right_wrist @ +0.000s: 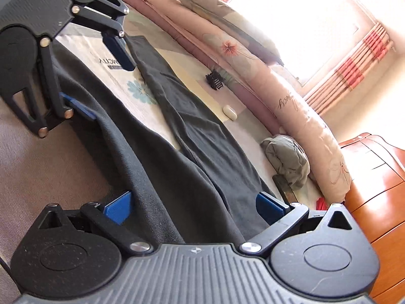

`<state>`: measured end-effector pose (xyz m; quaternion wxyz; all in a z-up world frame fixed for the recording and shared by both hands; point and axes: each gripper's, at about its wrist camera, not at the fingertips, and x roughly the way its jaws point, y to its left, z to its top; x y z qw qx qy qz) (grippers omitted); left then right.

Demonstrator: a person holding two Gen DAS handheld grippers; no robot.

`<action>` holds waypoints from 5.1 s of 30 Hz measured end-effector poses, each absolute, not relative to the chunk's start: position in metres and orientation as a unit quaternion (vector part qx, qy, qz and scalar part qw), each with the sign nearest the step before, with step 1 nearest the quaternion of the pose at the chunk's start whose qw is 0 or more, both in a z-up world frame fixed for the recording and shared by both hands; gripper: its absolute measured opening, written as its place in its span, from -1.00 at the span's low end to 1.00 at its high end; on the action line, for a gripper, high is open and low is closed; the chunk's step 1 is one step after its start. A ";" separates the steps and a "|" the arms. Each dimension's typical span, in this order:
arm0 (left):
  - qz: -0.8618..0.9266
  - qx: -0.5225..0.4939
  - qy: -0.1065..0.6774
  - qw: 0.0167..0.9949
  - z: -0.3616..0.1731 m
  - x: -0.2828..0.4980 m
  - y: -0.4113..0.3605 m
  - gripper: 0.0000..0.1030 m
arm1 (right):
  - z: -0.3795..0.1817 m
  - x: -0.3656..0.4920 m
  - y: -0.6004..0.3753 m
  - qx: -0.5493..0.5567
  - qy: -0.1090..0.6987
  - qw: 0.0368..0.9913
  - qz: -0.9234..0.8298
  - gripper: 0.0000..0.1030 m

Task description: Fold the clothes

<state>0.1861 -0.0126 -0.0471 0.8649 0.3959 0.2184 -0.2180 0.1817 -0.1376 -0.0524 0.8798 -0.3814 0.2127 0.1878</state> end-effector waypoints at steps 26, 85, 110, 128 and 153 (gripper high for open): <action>-0.256 0.463 0.179 0.829 -0.072 0.175 -0.044 -0.34 | -0.084 0.182 -0.138 -0.442 0.201 0.863 0.140 0.96; -0.387 0.346 0.321 0.792 -0.059 0.125 -0.037 -0.95 | -0.046 0.139 -0.244 -0.283 0.431 0.811 0.277 -0.70; -0.367 0.247 0.340 0.830 -0.054 0.128 -0.028 -0.71 | -0.080 0.132 -0.401 0.327 0.385 0.861 0.068 1.00; -0.372 0.231 0.335 0.834 -0.055 0.131 -0.032 -0.55 | -0.083 0.134 -0.397 0.339 0.379 0.860 0.052 1.00; -0.358 0.221 0.328 0.846 -0.052 0.139 -0.029 -0.34 | -0.101 0.158 -0.443 0.497 0.285 0.819 0.044 1.00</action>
